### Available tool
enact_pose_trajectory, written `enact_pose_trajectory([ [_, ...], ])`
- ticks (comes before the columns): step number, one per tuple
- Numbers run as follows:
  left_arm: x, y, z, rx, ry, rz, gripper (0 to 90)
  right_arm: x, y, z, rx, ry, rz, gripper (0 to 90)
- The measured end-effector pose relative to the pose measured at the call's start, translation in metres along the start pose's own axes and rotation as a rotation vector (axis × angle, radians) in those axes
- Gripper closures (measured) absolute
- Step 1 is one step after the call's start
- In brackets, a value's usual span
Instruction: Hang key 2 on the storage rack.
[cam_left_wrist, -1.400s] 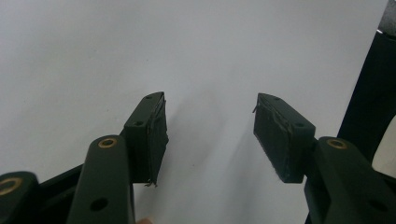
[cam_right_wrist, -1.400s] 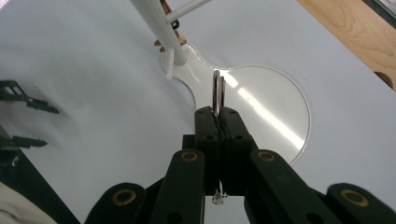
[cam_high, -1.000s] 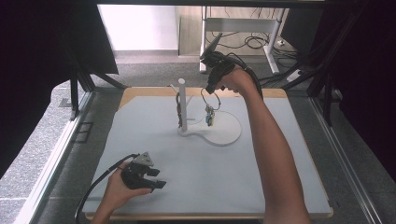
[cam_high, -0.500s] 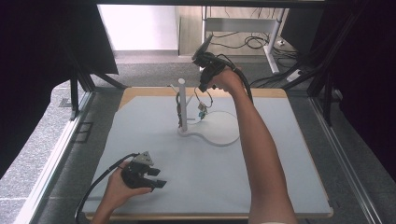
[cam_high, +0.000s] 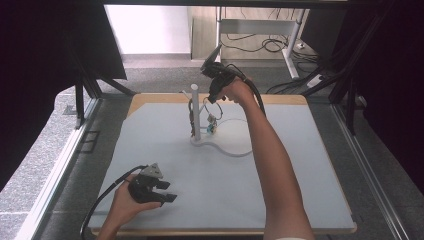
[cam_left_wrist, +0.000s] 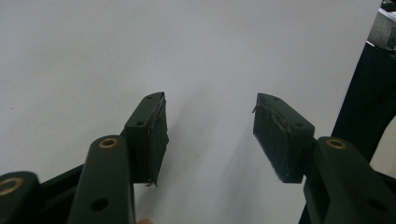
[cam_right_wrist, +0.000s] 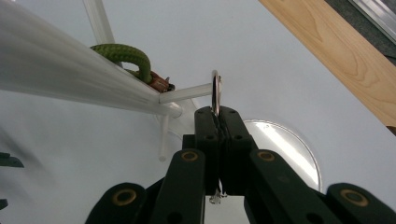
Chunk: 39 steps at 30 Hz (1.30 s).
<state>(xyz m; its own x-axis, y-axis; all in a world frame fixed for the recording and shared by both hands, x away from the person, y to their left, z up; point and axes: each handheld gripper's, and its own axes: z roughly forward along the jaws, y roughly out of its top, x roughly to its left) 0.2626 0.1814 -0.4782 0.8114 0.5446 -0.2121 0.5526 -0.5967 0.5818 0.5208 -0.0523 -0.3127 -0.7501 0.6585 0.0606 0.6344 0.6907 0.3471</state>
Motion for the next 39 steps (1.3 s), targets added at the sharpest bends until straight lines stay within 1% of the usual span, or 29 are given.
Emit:
enact_pose_trajectory([
  [2, 0.000, 0.000, 0.000, -0.003, 0.000, -0.003, 44.8, 0.002, -0.001, 0.001, -0.010, -0.002, -0.004, 88.5],
  [6, -0.001, 0.000, 0.000, -0.007, 0.002, -0.006, 44.8, 0.004, -0.004, 0.004, -0.005, 0.009, -0.006, 88.5],
  [8, -0.001, 0.000, -0.002, -0.014, 0.004, 0.009, 45.2, 0.005, -0.006, 0.008, -0.005, 0.014, -0.009, 88.5],
  [10, -0.002, 0.001, -0.003, -0.019, 0.004, 0.014, 45.6, 0.007, -0.007, 0.010, -0.004, 0.018, -0.012, 88.4],
  [11, -0.002, 0.001, -0.003, -0.026, 0.004, 0.010, 45.9, 0.007, -0.008, 0.012, -0.010, 0.018, -0.022, 88.4],
  [12, -0.002, 0.001, -0.003, -0.026, 0.002, 0.012, 46.0, 0.008, -0.009, 0.013, -0.012, 0.029, -0.019, 88.3],
  [16, -0.001, 0.001, -0.002, -0.019, 0.011, 0.011, 45.9, 0.010, -0.011, 0.018, -0.015, 0.041, -0.018, 88.1],
  [23, -0.001, 0.001, 0.000, -0.006, 0.009, 0.006, 45.6, 0.013, -0.015, 0.023, -0.024, 0.067, -0.020, 87.4],
  [26, -0.002, 0.001, 0.000, -0.005, 0.008, 0.005, 45.6, 0.014, -0.017, 0.025, -0.020, 0.073, -0.021, 86.8],
  [28, -0.002, 0.001, 0.000, -0.003, 0.008, 0.006, 45.6, 0.014, -0.019, 0.026, -0.017, 0.086, -0.024, 84.1],
  [32, -0.002, 0.001, 0.000, -0.001, 0.009, 0.006, 45.6, 0.015, -0.021, 0.024, -0.023, 0.091, -0.014, 83.7],
  [35, -0.002, 0.001, 0.000, -0.003, 0.011, 0.006, 45.6, 0.015, -0.024, 0.020, -0.032, 0.091, -0.022, 79.5],
  [37, -0.002, 0.000, 0.000, -0.003, 0.014, 0.006, 45.6, 0.016, -0.028, 0.016, -0.039, 0.091, -0.018, 76.0],
  [39, -0.002, 0.001, -0.001, -0.005, 0.014, 0.004, 45.6, 0.016, -0.034, 0.012, -0.049, 0.093, -0.018, 71.2],
])
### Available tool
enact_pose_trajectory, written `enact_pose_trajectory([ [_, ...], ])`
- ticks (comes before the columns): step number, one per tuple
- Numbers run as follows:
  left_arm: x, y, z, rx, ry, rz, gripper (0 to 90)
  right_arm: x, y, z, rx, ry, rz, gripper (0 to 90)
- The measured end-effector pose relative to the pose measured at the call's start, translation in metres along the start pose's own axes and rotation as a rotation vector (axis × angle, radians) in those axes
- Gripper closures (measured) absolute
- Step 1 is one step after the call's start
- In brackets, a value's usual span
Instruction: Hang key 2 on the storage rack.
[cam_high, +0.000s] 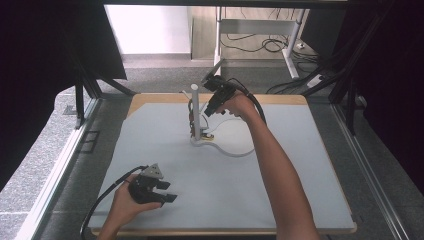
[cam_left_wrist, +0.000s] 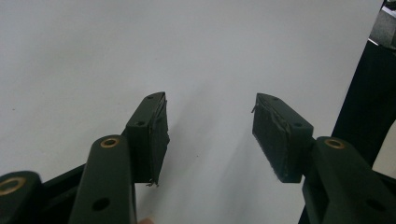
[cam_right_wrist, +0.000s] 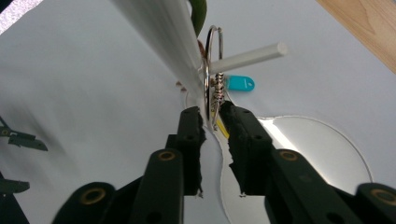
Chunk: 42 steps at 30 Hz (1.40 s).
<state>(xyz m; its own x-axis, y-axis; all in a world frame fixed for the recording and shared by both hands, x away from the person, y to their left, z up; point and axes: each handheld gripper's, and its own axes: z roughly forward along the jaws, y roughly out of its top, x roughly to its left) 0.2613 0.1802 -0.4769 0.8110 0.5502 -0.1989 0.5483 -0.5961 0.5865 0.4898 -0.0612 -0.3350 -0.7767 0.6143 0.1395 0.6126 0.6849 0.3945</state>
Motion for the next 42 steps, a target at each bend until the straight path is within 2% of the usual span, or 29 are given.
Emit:
enact_pose_trajectory([
  [4, 0.000, 0.000, 0.000, 0.005, 0.008, 0.002, 45.5, 0.000, -0.018, -0.009, -0.030, 0.003, -0.004, 63.3],
  [10, 0.001, 0.000, 0.000, 0.010, 0.014, -0.004, 45.4, 0.004, -0.058, -0.025, -0.117, 0.000, 0.009, 54.4],
  [15, -0.001, 0.001, -0.001, -0.008, 0.014, -0.031, 45.3, 0.012, -0.097, -0.032, -0.195, 0.010, -0.008, 51.2],
  [20, -0.001, 0.000, -0.003, 0.004, 0.019, -0.023, 44.9, 0.018, -0.139, -0.034, -0.252, 0.010, -0.031, 49.5],
  [25, -0.001, 0.000, -0.003, 0.001, 0.026, -0.026, 44.7, 0.021, -0.187, -0.026, -0.312, 0.000, -0.019, 48.7],
  [27, 0.000, 0.000, -0.004, 0.009, 0.028, -0.017, 44.7, 0.021, -0.206, -0.019, -0.322, 0.005, -0.010, 48.3],
  [33, 0.001, 0.000, -0.002, 0.010, 0.026, -0.033, 44.4, 0.019, -0.254, 0.003, -0.339, 0.003, 0.035, 47.4],
  [38, 0.003, 0.001, -0.001, 0.012, 0.026, -0.042, 44.0, 0.022, -0.274, 0.016, -0.390, 0.010, 0.059, 45.6],
  [40, 0.004, 0.001, -0.001, 0.010, 0.028, -0.045, 43.8, 0.024, -0.275, 0.013, -0.390, -0.010, 0.055, 43.2],
  [42, 0.004, 0.002, -0.002, 0.006, 0.030, -0.050, 43.5, 0.026, -0.278, 0.007, -0.446, -0.020, 0.064, 42.3],
])
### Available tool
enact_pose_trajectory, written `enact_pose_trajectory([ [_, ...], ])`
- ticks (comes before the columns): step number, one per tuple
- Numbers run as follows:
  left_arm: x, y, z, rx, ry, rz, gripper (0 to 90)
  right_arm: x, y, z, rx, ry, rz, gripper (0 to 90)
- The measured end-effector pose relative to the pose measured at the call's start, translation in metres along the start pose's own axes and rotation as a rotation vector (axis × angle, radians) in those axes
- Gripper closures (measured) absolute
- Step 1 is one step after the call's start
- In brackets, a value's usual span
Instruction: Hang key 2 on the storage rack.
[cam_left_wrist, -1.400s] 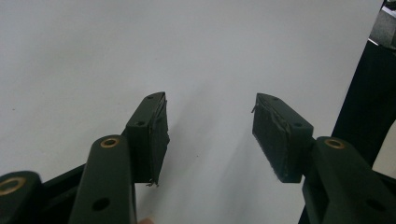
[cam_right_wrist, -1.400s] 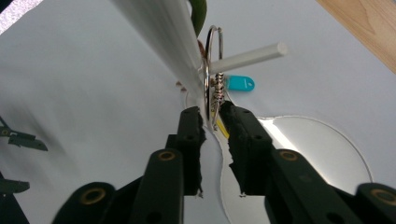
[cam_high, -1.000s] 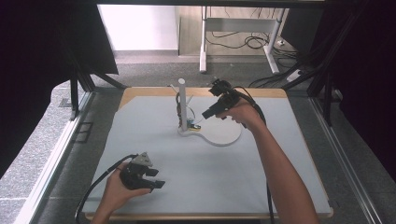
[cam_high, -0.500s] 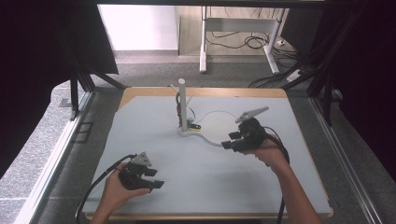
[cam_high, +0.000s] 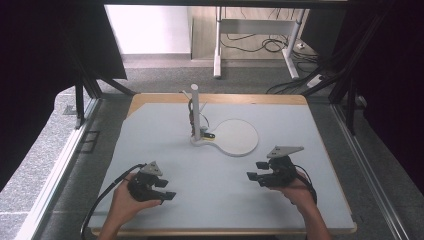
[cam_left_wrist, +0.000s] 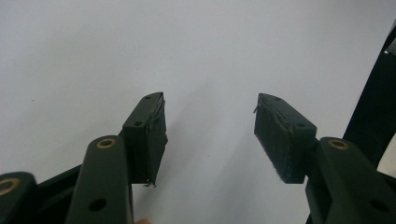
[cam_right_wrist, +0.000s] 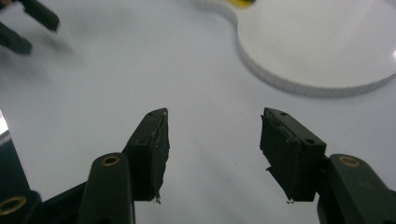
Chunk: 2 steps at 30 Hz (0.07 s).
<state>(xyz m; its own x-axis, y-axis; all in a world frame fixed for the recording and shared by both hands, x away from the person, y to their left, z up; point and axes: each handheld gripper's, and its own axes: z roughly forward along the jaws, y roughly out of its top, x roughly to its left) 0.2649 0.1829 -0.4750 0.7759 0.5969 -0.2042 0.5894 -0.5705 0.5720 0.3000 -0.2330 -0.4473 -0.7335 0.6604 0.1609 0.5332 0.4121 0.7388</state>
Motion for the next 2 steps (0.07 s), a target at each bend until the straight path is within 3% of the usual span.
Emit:
enact_pose_trajectory([
  [2, 0.0007, -0.0002, -0.0008, -0.002, 0.000, -0.003, 43.3, 0.0008, -0.0013, -0.0055, -0.029, -0.018, -0.001, 40.4],
])
